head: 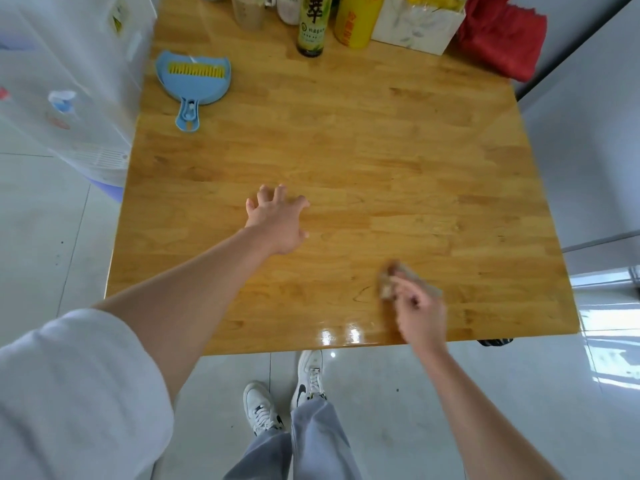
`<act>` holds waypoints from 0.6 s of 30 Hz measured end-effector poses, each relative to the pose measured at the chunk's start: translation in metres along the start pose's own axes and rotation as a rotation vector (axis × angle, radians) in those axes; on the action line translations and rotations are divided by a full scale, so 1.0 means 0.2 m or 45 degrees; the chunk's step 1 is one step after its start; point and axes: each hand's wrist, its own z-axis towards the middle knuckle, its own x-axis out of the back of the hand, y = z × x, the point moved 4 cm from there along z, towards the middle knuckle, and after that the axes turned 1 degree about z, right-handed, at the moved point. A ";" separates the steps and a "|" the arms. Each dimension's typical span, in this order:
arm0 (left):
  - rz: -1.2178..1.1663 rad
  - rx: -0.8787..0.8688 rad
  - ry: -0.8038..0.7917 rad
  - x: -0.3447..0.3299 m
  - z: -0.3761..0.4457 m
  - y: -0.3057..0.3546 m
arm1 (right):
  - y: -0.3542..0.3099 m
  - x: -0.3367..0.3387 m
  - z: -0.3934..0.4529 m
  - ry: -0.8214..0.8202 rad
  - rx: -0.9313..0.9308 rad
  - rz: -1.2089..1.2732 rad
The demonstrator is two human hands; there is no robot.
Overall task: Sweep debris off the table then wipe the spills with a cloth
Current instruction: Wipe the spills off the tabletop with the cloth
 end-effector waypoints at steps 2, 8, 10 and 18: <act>0.007 0.016 0.029 0.00 0.00 0.02 | 0.13 0.16 0.06 0.314 -0.382 0.097; 0.016 0.021 -0.002 0.03 -0.01 0.02 | -0.23 -0.37 -0.34 -0.018 0.229 -0.067; 0.018 0.020 0.006 0.02 -0.01 0.02 | -0.34 -0.49 -0.47 -0.333 0.467 -0.055; -0.011 0.005 -0.042 0.03 0.02 0.01 | -0.17 -0.10 0.16 0.209 -0.289 -0.067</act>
